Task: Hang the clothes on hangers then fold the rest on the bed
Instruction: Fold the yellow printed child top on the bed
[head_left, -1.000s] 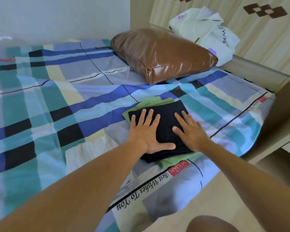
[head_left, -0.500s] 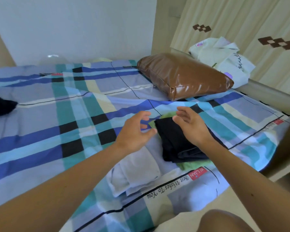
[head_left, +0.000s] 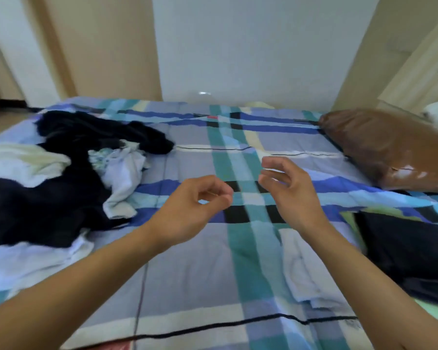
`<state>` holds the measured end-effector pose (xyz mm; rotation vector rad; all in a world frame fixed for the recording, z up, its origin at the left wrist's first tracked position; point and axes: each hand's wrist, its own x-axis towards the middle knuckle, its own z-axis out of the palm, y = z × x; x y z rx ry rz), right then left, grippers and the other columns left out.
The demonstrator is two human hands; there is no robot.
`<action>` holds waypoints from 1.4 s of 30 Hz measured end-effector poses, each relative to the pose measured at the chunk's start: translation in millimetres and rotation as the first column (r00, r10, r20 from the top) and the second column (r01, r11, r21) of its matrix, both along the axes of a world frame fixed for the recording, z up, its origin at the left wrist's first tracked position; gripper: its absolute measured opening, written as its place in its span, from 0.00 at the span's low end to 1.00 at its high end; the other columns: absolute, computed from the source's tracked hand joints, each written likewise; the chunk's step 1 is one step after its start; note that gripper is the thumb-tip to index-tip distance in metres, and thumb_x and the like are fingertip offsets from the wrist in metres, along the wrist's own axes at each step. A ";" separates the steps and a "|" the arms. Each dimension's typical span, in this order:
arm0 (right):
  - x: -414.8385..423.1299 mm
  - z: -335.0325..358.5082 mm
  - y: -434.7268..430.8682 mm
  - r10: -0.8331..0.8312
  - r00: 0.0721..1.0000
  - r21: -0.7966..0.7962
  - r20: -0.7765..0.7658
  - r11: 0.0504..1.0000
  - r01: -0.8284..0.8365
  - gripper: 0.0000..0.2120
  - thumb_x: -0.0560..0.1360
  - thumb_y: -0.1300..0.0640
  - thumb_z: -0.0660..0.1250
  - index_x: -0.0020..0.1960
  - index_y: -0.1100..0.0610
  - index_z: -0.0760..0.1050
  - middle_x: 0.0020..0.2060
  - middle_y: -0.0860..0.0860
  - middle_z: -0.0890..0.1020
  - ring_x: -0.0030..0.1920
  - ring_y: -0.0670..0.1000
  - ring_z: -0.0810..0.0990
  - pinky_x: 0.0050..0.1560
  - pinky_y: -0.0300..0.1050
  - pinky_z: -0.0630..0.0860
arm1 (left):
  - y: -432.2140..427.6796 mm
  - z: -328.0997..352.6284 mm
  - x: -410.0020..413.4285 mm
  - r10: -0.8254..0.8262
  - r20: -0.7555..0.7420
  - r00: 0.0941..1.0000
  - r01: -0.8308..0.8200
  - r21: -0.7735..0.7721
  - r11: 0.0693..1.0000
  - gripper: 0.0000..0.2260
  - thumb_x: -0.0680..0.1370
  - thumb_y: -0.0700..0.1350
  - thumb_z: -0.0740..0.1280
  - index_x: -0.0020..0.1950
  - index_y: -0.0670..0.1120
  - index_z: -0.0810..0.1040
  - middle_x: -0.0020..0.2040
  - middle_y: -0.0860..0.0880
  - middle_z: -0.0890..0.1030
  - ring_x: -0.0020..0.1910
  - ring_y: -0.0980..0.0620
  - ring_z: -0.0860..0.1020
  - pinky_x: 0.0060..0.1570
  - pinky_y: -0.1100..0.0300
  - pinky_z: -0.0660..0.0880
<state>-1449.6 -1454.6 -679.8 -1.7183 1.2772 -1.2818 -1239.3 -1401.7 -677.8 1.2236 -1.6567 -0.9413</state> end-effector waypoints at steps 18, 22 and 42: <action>120.3 -49.1 -6.4 0.335 0.924 0.101 -0.186 0.942 -0.321 0.20 0.77 0.58 0.72 0.63 0.39 0.73 0.62 0.36 0.77 0.59 0.39 0.80 0.56 0.38 0.78 | -15.2 -27.3 202.0 0.609 0.659 0.441 -0.504 -0.380 0.776 0.18 0.76 0.57 0.69 0.63 0.51 0.79 0.73 0.44 0.67 0.74 0.39 0.62 0.70 0.44 0.62; 116.1 -51.2 -9.6 0.314 0.925 0.109 -0.212 0.949 -0.297 0.20 0.76 0.58 0.73 0.63 0.41 0.75 0.62 0.38 0.78 0.57 0.40 0.81 0.56 0.43 0.79 | -26.7 -22.9 254.9 0.648 0.737 0.191 -0.738 -0.327 0.590 0.20 0.77 0.59 0.67 0.68 0.56 0.75 0.79 0.40 0.58 0.78 0.33 0.54 0.73 0.40 0.55; 115.2 -31.8 6.4 0.306 0.915 0.119 -0.263 0.951 -0.284 0.07 0.74 0.54 0.74 0.49 0.47 0.78 0.43 0.41 0.82 0.42 0.40 0.80 0.43 0.39 0.75 | 16.2 5.7 103.1 0.164 -0.269 0.949 -0.182 -0.042 0.983 0.17 0.72 0.40 0.74 0.55 0.47 0.71 0.46 0.41 0.81 0.42 0.40 0.82 0.44 0.45 0.80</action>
